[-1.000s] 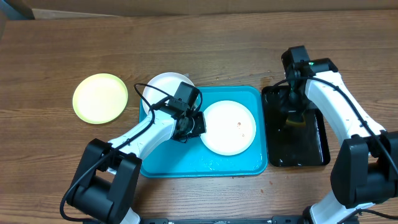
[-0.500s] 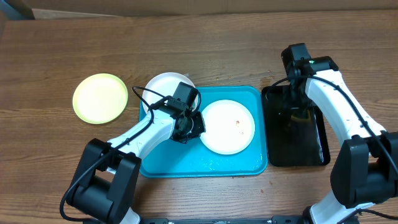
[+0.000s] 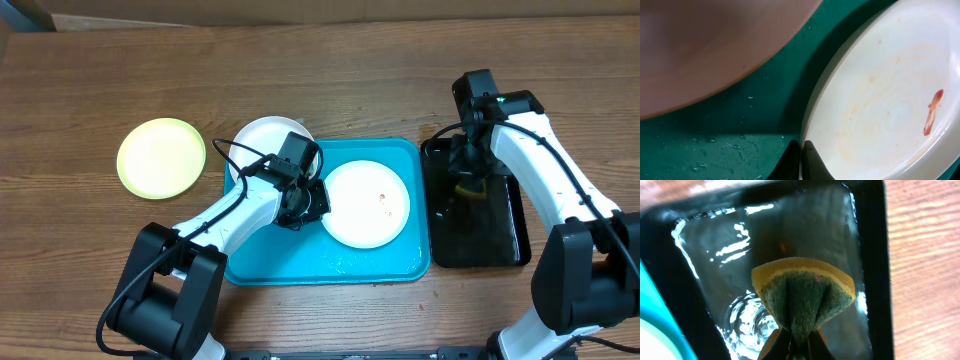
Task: Clean dirty plates on tray and stack at the side
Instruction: 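Move the sponge with the right gripper onto the white plate and wipe it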
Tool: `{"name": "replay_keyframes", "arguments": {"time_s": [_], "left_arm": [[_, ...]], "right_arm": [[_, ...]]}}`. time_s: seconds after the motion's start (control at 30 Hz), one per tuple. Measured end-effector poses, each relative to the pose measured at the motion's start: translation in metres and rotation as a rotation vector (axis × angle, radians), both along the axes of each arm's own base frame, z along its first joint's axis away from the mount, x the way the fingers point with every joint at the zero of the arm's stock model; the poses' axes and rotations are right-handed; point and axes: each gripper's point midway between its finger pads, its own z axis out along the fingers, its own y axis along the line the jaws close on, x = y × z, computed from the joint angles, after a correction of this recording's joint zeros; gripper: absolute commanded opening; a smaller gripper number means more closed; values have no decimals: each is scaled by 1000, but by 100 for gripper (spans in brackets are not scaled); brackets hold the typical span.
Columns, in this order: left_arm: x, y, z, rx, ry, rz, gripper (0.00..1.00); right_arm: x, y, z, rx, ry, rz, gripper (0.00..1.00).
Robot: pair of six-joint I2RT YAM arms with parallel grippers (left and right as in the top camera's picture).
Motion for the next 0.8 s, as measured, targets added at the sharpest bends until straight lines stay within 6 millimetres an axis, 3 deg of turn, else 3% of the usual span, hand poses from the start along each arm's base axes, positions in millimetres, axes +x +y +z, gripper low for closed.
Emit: {"name": "replay_keyframes", "arguments": {"time_s": [0.3, 0.47, 0.63, 0.8], "left_arm": [[0, 0, 0, 0, -1, 0, 4], [0, 0, 0, -1, -2, 0, 4], [1, 0, 0, -1, -2, 0, 4], [1, 0, 0, -1, -2, 0, 4]], "right_arm": [[15, 19, 17, 99, -39, 48, 4], [26, 54, 31, 211, -79, 139, 4], [14, 103, 31, 246, -59, 305, 4], [0, 145, 31, 164, -67, 469, 4]]}}
